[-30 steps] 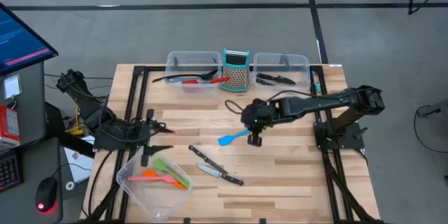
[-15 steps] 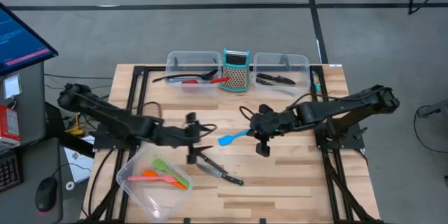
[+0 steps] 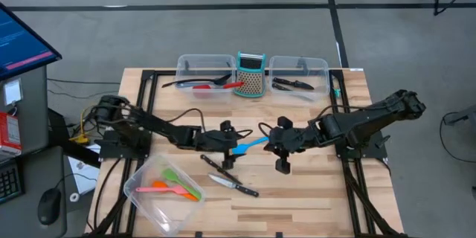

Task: Pick & Place Kitchen Items
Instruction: Put the blue spatula into the bottom transparent bin

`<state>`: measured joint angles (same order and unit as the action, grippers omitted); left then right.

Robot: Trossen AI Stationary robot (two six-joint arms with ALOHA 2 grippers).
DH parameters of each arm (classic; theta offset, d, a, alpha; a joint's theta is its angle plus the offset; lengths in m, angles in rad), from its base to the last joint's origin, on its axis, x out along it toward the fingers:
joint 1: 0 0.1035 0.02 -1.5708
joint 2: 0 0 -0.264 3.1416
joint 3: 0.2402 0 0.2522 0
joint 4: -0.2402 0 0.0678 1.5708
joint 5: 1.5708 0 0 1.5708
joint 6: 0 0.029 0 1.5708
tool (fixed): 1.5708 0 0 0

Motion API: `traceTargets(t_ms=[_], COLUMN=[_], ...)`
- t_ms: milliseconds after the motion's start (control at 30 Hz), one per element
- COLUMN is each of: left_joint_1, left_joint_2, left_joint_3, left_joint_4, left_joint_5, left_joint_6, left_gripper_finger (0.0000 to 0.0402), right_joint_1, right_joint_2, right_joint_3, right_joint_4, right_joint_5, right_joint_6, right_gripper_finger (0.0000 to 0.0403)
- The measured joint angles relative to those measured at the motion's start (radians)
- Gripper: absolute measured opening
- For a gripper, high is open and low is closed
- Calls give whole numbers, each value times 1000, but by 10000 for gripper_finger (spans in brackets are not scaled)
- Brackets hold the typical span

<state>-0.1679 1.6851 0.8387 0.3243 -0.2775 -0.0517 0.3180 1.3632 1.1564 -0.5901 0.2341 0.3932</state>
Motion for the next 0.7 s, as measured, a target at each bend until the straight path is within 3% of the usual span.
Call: traceTargets(t_ms=[533,700], left_joint_1=[46,56], left_joint_2=[299,342], left_joint_3=[1,4], left_joint_4=[132,132], left_joint_5=[15,23], left_joint_6=[-32,-70], left_gripper_finger=[300,262], right_joint_1=[29,29], right_joint_2=[-1,-1], right_joint_3=[0,0], right_joint_4=[0,2], right_joint_5=[33,33], right_joint_6=[12,13], right_gripper_finger=[4,4])
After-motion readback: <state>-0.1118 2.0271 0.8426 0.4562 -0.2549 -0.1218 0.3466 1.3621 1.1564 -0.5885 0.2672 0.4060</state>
